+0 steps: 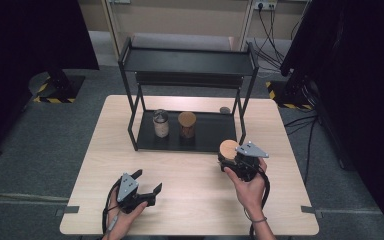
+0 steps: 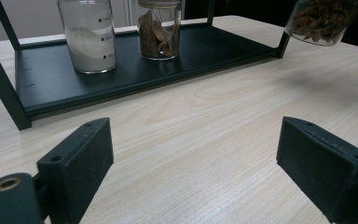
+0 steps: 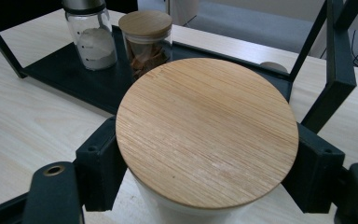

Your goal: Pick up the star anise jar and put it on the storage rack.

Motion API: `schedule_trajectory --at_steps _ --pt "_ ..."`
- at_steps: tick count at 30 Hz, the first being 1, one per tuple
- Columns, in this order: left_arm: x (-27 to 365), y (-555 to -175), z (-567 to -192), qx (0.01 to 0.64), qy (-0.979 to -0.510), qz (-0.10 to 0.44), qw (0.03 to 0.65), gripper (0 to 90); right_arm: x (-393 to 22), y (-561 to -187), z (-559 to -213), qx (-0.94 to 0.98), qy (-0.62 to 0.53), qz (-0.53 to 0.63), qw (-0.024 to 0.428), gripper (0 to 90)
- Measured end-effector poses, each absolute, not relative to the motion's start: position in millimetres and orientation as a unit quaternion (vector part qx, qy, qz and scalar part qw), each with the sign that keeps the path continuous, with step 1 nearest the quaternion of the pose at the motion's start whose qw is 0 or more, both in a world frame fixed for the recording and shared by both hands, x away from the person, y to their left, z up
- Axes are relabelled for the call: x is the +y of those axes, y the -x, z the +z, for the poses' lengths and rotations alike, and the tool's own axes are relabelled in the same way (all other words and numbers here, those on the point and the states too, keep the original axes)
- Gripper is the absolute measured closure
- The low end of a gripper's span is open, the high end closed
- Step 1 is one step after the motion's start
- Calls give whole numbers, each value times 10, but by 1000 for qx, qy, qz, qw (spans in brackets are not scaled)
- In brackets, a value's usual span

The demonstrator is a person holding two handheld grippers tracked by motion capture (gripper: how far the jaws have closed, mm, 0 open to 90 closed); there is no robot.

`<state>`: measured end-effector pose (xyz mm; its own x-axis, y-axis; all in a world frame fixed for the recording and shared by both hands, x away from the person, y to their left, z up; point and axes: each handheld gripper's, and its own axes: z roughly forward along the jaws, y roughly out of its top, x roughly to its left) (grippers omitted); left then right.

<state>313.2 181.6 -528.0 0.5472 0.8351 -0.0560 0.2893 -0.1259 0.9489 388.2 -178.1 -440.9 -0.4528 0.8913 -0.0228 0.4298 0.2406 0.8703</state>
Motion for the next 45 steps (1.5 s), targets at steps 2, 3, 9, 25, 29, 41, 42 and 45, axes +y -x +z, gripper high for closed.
schedule_trajectory --at_steps 2,3,9,25,29,41,42,45 --pt "1816 -3131 -5280 399 -704 259 527 103 -1769 -3906 -4407 739 -448 424 272 255" --pt "1816 -3130 -5281 399 -704 259 527 103 -1762 -3921 -4409 739 -448 424 272 254" --pt "1816 -3132 -5280 399 -704 259 527 103 -1746 -3974 -4436 737 -453 423 269 254" --pt "1817 -3133 -5281 399 -704 258 528 103 -1705 -4139 -4402 734 -460 418 274 255" --pt "1817 -3133 -5281 399 -704 258 528 103 -1684 -4179 -4400 733 -461 419 273 254" --pt "1817 -3133 -5281 399 -704 258 527 103 -1622 -4298 -4361 730 -464 419 276 255" --pt "1817 -3133 -5281 399 -704 258 528 103 -1616 -4310 -4356 730 -464 419 276 254" --pt "1817 -3133 -5281 399 -704 258 528 103 -1603 -4345 -4340 731 -463 417 278 254"
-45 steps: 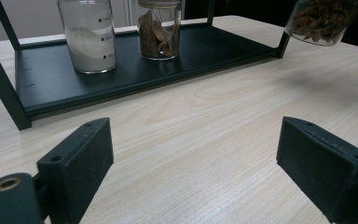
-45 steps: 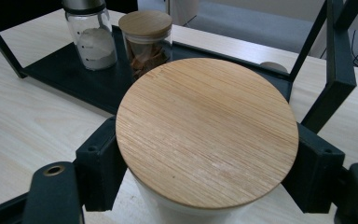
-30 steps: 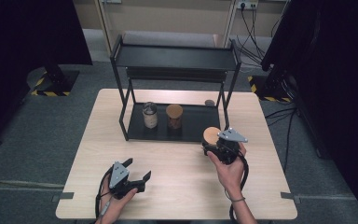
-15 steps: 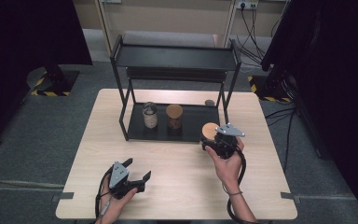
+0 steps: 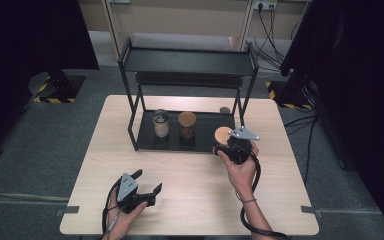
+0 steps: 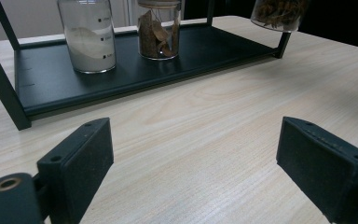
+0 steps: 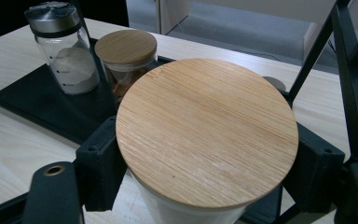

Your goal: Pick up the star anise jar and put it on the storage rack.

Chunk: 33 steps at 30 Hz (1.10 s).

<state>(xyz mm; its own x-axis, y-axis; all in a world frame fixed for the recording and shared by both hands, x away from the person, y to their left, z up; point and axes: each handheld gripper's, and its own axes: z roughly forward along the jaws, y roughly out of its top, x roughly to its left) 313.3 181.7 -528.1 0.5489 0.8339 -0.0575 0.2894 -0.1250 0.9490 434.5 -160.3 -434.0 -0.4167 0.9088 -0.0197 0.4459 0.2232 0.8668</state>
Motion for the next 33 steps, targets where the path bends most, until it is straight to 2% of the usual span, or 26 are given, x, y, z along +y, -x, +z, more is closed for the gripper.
schedule_trajectory --at_steps 33 --pt "1818 -3133 -5280 398 -705 257 527 103 -1430 -4639 -4338 730 -470 411 276 255"
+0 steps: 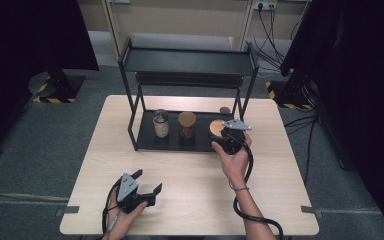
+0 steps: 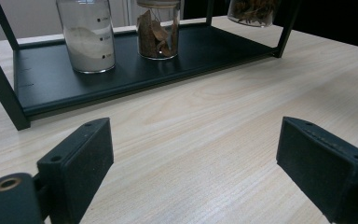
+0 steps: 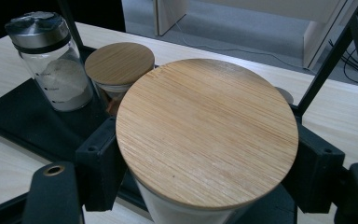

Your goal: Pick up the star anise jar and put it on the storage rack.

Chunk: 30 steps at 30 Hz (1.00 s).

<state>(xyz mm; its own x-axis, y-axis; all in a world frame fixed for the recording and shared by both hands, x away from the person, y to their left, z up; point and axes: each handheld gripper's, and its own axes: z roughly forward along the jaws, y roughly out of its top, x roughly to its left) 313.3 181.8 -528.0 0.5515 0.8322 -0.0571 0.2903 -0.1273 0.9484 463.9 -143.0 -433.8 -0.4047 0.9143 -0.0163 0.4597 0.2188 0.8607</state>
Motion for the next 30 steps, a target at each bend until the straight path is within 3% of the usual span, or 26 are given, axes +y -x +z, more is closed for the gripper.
schedule_trajectory --at_steps 30 --pt "1819 -3133 -5280 398 -706 255 528 103 -1336 -4932 -4471 726 -491 395 275 254"
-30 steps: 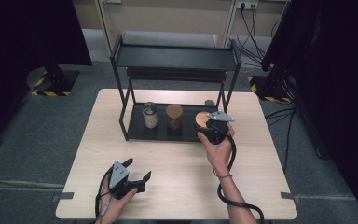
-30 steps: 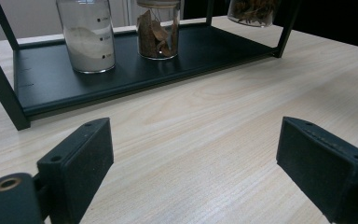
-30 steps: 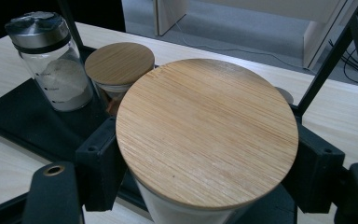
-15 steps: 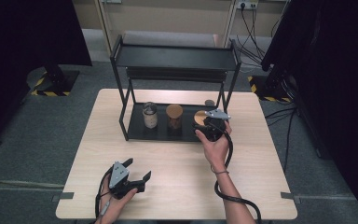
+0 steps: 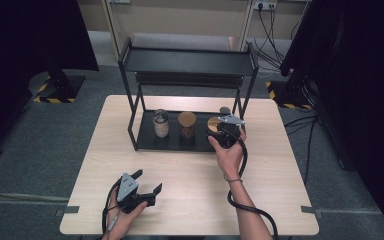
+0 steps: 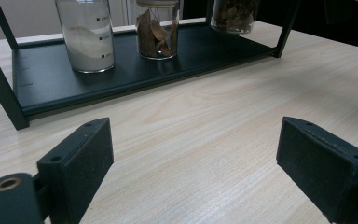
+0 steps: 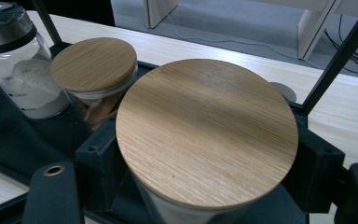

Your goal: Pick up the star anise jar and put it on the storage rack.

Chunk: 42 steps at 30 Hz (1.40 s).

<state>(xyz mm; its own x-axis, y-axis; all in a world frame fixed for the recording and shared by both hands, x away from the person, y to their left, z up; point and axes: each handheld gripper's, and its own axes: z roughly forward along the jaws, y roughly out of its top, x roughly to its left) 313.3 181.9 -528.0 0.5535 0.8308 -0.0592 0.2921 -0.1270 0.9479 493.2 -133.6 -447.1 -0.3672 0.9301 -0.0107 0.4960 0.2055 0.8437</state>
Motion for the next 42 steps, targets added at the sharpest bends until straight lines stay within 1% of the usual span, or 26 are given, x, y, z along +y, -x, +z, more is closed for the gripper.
schedule_trajectory --at_steps 25,42 --pt "1823 -3136 -5280 398 -706 253 529 103 -1281 -5205 -4653 721 -518 375 268 254" --pt "1825 -3137 -5279 397 -707 253 528 103 -1274 -5262 -4771 722 -523 367 267 254"
